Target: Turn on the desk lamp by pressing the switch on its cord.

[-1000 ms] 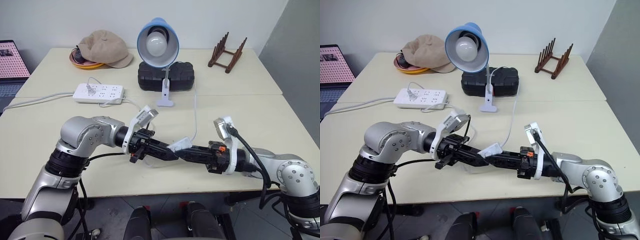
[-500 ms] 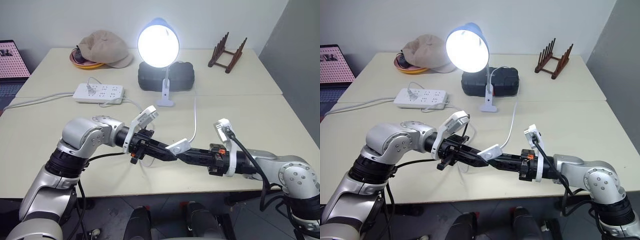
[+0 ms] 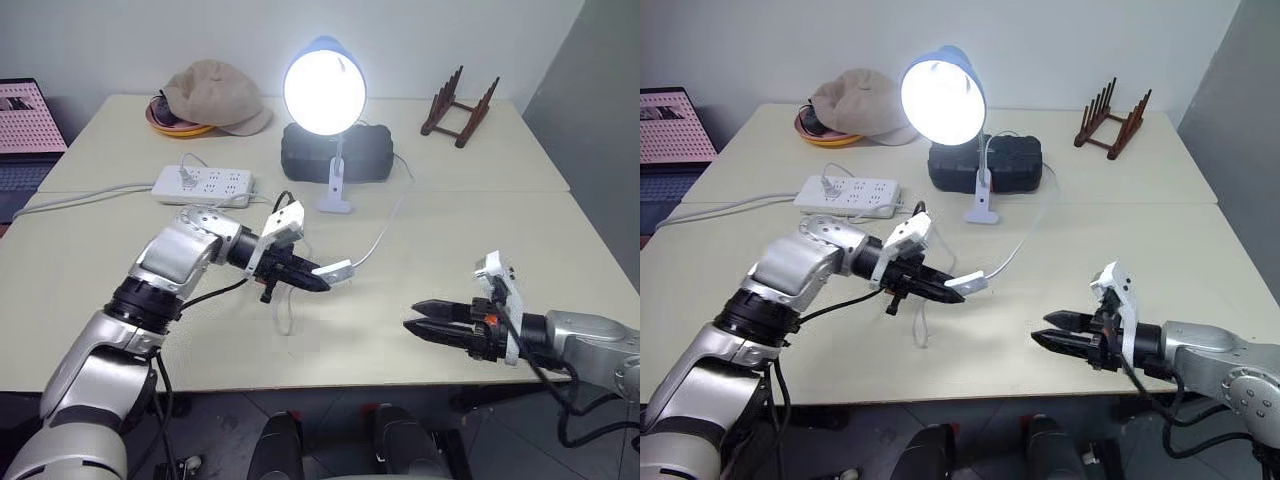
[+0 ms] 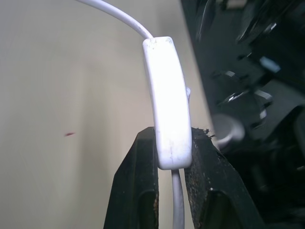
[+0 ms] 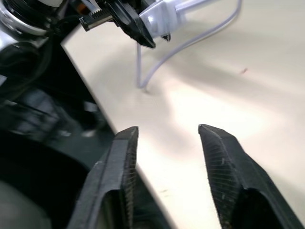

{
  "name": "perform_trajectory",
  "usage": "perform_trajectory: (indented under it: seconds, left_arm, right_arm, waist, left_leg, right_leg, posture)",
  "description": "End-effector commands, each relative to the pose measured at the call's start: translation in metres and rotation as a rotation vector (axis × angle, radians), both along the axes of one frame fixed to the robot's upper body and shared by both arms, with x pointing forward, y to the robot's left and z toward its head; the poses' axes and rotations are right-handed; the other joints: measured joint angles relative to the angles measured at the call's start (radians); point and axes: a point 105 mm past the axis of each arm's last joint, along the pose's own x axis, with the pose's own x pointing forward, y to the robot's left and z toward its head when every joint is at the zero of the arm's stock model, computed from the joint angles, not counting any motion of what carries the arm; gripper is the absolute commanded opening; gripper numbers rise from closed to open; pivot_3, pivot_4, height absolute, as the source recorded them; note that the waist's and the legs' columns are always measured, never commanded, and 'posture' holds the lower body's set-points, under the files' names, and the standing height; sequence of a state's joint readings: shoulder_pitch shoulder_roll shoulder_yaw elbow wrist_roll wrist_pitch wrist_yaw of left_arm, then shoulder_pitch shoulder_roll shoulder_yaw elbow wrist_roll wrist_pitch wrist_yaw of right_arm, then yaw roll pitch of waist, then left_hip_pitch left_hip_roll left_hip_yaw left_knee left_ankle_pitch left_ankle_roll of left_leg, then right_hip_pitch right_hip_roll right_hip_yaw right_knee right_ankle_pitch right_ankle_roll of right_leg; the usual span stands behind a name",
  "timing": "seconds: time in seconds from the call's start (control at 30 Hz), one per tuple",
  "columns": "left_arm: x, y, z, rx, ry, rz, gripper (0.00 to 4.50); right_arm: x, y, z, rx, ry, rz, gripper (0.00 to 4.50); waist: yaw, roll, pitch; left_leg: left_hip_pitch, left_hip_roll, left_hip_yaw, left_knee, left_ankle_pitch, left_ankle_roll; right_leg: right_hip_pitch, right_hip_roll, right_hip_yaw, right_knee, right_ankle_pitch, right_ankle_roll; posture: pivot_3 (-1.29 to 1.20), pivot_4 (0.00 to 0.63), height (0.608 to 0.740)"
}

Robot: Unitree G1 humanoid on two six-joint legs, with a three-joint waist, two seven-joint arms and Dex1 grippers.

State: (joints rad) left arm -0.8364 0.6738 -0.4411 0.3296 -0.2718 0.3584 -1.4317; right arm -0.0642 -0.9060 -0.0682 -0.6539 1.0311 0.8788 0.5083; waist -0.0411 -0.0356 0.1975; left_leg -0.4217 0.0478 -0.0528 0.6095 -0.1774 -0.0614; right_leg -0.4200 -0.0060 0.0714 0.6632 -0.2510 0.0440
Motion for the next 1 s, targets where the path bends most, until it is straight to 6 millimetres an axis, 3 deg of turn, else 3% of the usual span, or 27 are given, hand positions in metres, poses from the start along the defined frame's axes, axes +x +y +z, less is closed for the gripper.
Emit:
perform_trajectory:
  seconds: [0.03,0.23,0.3,0.6,0.8,0.87,1.0]
  left_arm:
    - [0.021,0.004,-0.017,0.124,-0.196,-0.031,0.4]
    - [0.039,-0.011,-0.018,0.133,-0.3,-0.073,0.4]
    - [0.041,-0.009,-0.016,0.126,-0.303,-0.084,1.1]
    - [0.035,0.009,0.007,0.093,-0.266,-0.1,2.8]
    - [0.021,0.062,0.058,-0.023,-0.263,0.145,4.18]
    - [0.019,0.076,0.069,-0.076,-0.289,0.28,4.49]
    - [0.005,0.093,0.065,-0.098,-0.264,0.418,4.49]
  right_arm:
    - [0.005,0.005,0.002,-0.105,-0.187,-0.009,3.01]
    - [0.005,0.01,-0.006,-0.12,-0.25,-0.023,4.46]
    - [0.005,0.01,-0.007,-0.118,-0.253,-0.029,4.5]
    - [0.008,0.01,-0.01,-0.114,-0.246,-0.013,4.5]
    - [0.016,0.002,-0.01,-0.12,-0.226,0.044,4.5]
    - [0.018,-0.001,-0.006,-0.119,-0.226,0.056,4.5]
    - [0.023,-0.011,-0.003,-0.116,-0.21,0.071,4.5]
  waist:
    - [0.002,0.0,0.0]
    - [0.011,0.0,0.0]
    - [0.011,0.0,0.0]
    - [0.007,0.0,0.0]
    - [-0.008,0.0,0.0]
    - [-0.012,0.0,0.0]
    - [-0.009,0.0,0.0]
  left_leg:
    - [0.0,0.0,0.0,0.0,0.0,0.0]
    - [-0.009,0.0,-0.001,0.001,0.0,0.0]
    - [-0.009,-0.001,-0.001,0.001,0.0,0.0]
    - [-0.008,0.0,-0.002,0.002,0.0,0.0]
    - [-0.008,0.0,-0.002,0.002,0.0,0.0]
    - [-0.007,0.0,-0.002,0.002,0.0,0.0]
    - [-0.006,0.0,-0.002,0.002,0.0,0.0]
  right_leg:
    - [0.0,0.0,0.0,0.0,0.0,0.0]
    - [-0.005,0.0,-0.001,-0.001,0.004,0.007]
    - [-0.005,0.0,-0.001,-0.002,0.004,0.007]
    - [-0.005,0.0,-0.001,0.0,0.004,0.007]
    - [-0.004,0.001,-0.001,0.001,0.005,0.008]
    - [-0.004,0.001,-0.001,0.001,0.004,0.008]
    - [-0.002,0.0,-0.002,0.001,0.004,0.008]
  posture:
    - [0.0,0.15,0.74]
    - [0.0,0.15,0.74]
    - [0.0,0.15,0.74]
    - [0.0,0.15,0.74]
    - [0.0,0.15,0.74]
    - [0.0,0.15,0.74]
    - [0.0,0.15,0.74]
